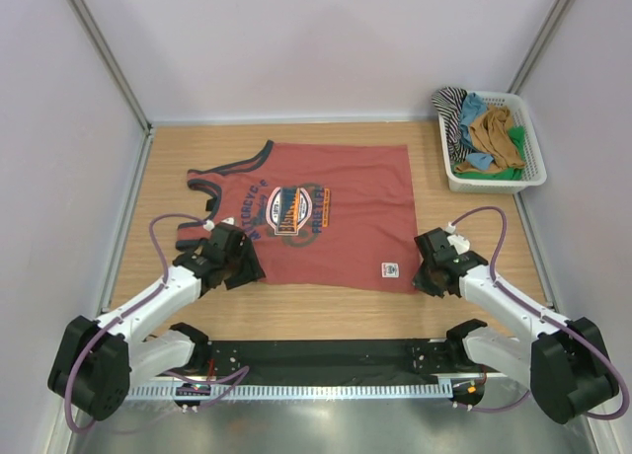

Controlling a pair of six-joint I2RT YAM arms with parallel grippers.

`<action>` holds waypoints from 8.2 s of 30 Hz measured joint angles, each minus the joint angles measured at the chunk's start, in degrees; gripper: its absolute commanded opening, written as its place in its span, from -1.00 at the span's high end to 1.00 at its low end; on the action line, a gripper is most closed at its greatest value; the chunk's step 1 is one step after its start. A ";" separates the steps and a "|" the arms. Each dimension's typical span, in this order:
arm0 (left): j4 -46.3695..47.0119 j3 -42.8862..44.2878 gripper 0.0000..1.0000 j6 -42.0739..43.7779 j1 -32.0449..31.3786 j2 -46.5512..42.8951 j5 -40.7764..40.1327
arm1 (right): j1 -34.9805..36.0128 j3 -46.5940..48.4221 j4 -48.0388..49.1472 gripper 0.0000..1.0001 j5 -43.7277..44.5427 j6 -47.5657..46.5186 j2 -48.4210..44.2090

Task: Fold and stack the tank tops
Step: Fold the tank top

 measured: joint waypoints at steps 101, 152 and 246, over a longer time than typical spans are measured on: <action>-11.23 44.83 1.00 5.33 9.64 33.53 0.48 | -13.20 53.00 -4.70 0.98 0.96 -14.91 39.52; -3.28 12.74 -0.30 -0.35 38.34 3.85 13.16 | -14.23 22.18 18.40 0.98 -6.29 -12.28 32.94; -24.41 26.47 -0.50 -6.12 56.08 14.75 2.49 | -18.71 6.05 1.33 -0.01 -4.44 -9.18 -2.36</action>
